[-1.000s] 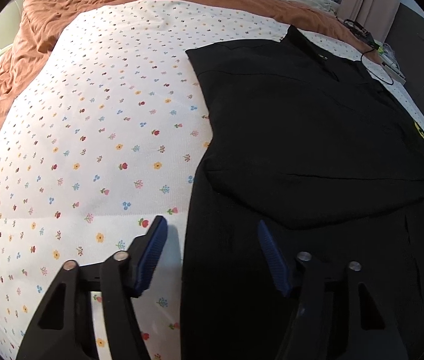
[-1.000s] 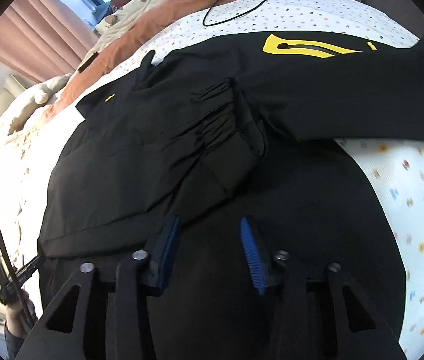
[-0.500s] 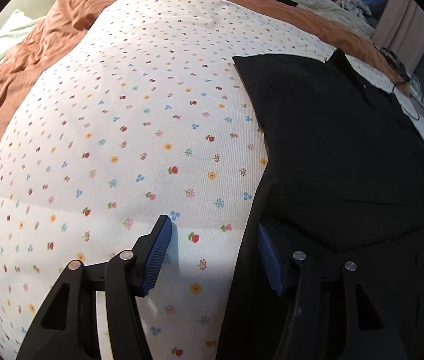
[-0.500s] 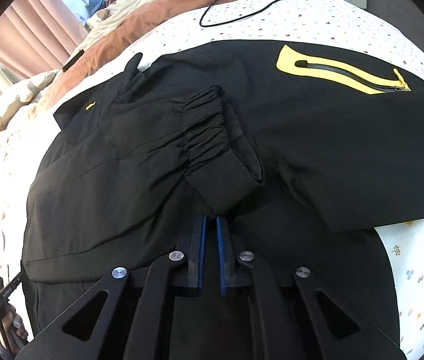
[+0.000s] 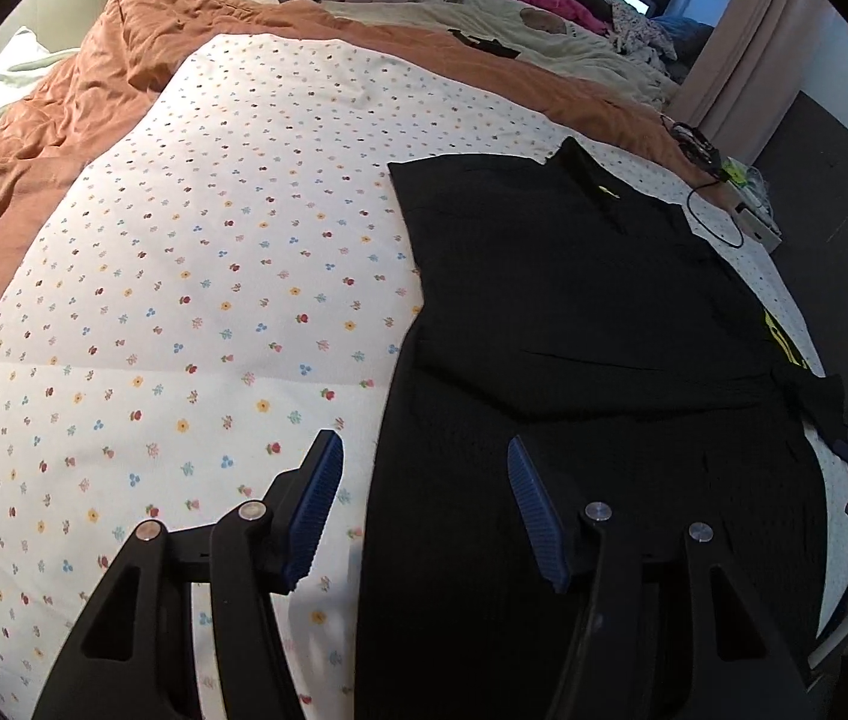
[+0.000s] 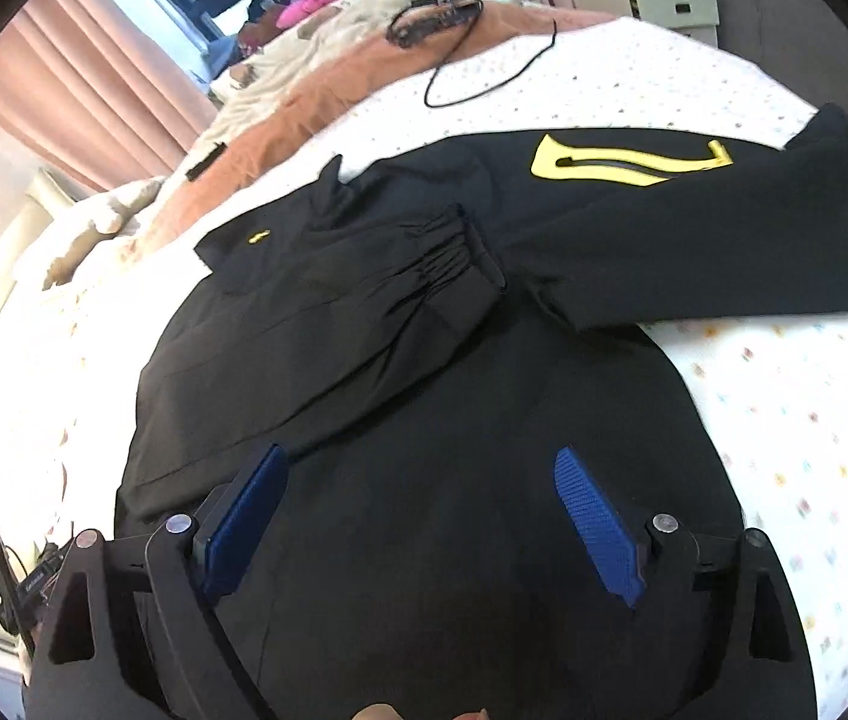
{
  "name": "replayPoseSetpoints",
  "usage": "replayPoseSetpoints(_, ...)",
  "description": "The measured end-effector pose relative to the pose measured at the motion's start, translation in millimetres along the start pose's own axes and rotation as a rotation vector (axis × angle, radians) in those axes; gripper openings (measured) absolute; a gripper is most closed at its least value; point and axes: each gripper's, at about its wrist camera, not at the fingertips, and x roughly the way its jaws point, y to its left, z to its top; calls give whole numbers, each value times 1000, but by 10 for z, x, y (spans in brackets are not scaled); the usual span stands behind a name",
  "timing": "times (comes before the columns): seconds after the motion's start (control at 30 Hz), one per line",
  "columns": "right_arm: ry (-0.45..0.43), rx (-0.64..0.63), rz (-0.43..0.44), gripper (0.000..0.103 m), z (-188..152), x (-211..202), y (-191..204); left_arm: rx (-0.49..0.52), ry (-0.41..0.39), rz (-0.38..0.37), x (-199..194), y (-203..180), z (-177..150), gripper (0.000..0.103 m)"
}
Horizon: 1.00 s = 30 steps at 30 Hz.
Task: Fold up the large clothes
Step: 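Open the right tool and move it to the yellow-logo sleeve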
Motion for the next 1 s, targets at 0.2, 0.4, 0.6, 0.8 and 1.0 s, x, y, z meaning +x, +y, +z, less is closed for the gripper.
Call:
replayPoseSetpoints(0.2, -77, -16, -34, 90, -313, -646, -9, 31, -38, -52, -438, -223, -183, 70)
replayPoseSetpoints(0.4, -148, 9, -68, 90, -590, -1293, -101, 68, -85, -108, -870, -492, -282, 78)
replayPoseSetpoints(0.6, -239, 52, -134, 90, -858, -1926, -219, 115, -116, -161, -1168, -834, -385, 78)
replayPoseSetpoints(0.8, -297, 114, -137, 90, -1111, -2446, -451, 167, -155, -240, -1370, -1249, -499, 78)
replayPoseSetpoints(1.0, -375, 137, -157, 90, -1216, -2696, -673, 244, -173, -251, -1425, -1791, -530, 78)
